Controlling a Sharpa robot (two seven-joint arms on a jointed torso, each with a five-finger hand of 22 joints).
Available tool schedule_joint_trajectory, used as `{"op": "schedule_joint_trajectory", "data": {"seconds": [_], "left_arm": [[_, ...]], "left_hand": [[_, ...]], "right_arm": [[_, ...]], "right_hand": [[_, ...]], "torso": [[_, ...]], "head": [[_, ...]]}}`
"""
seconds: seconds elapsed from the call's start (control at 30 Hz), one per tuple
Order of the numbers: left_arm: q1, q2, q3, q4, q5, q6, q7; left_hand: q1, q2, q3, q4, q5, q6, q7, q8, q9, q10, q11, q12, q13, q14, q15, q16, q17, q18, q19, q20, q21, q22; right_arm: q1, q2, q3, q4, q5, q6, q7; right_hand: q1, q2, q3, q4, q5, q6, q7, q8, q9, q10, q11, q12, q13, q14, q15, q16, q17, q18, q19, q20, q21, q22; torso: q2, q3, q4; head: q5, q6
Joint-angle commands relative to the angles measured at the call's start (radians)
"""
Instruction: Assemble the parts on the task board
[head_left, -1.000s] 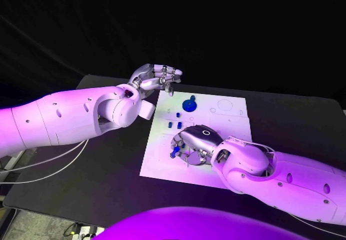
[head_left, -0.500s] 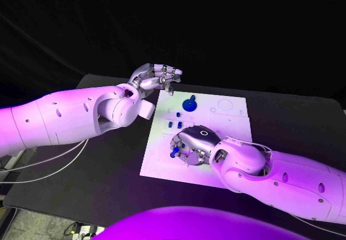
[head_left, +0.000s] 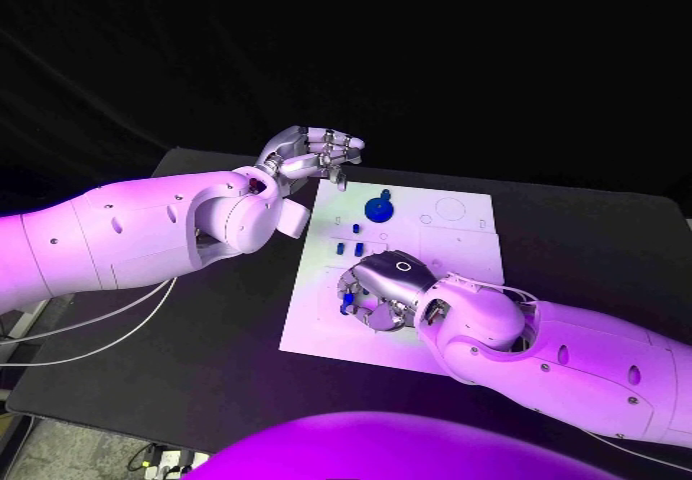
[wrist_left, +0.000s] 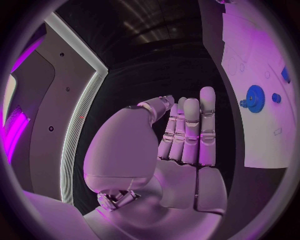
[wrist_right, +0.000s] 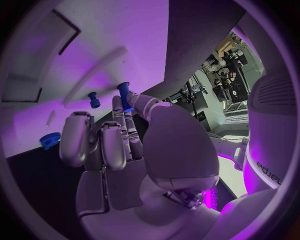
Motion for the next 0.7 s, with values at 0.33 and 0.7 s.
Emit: {"op": "schedule_joint_trajectory", "data": {"seconds": [0.33, 0.7], "left_arm": [[0.001, 0.000, 0.001, 0.003, 0.003, 0.014, 0.009], [0.001, -0.003, 0.001, 0.000, 0.003, 0.022, -0.003]], "left_hand": [[0.001, 0.010, 0.003, -0.002, 0.003, -0.007, 0.003, 0.003, 0.001, -0.006, 0.002, 0.005, 0.001, -0.007, 0.003, 0.001, -0.001, 0.006, 0.000, 0.005, -0.003, 0.001], [-0.001, 0.011, 0.003, 0.000, 0.003, -0.007, 0.003, 0.004, 0.002, -0.007, 0.002, 0.007, 0.001, -0.007, 0.003, 0.001, -0.001, 0.006, 0.000, 0.005, -0.003, 0.001]], "right_arm": [[-0.013, -0.002, -0.005, -0.001, 0.030, -0.002, 0.028], [-0.015, -0.010, -0.005, -0.005, 0.032, -0.059, 0.030]], "right_hand": [[-0.035, -0.033, -0.021, 0.017, 0.003, -0.040, 0.001, -0.027, -0.017, -0.032, 0.007, -0.018, -0.002, 0.038, 0.015, 0.012, 0.010, -0.008, -0.007, 0.012, -0.022, 0.059], [-0.024, -0.038, -0.044, 0.012, 0.006, -0.107, 0.008, -0.064, -0.032, -0.133, 0.021, -0.030, -0.006, 0.004, 0.029, -0.022, -0.055, 0.017, -0.059, 0.027, -0.164, -0.004]], "torso": [[0.000, 0.0010, 0.0001], [0.000, 0.0009, -0.0009]], "head": [[-0.001, 0.001], [-0.002, 0.001]]}}
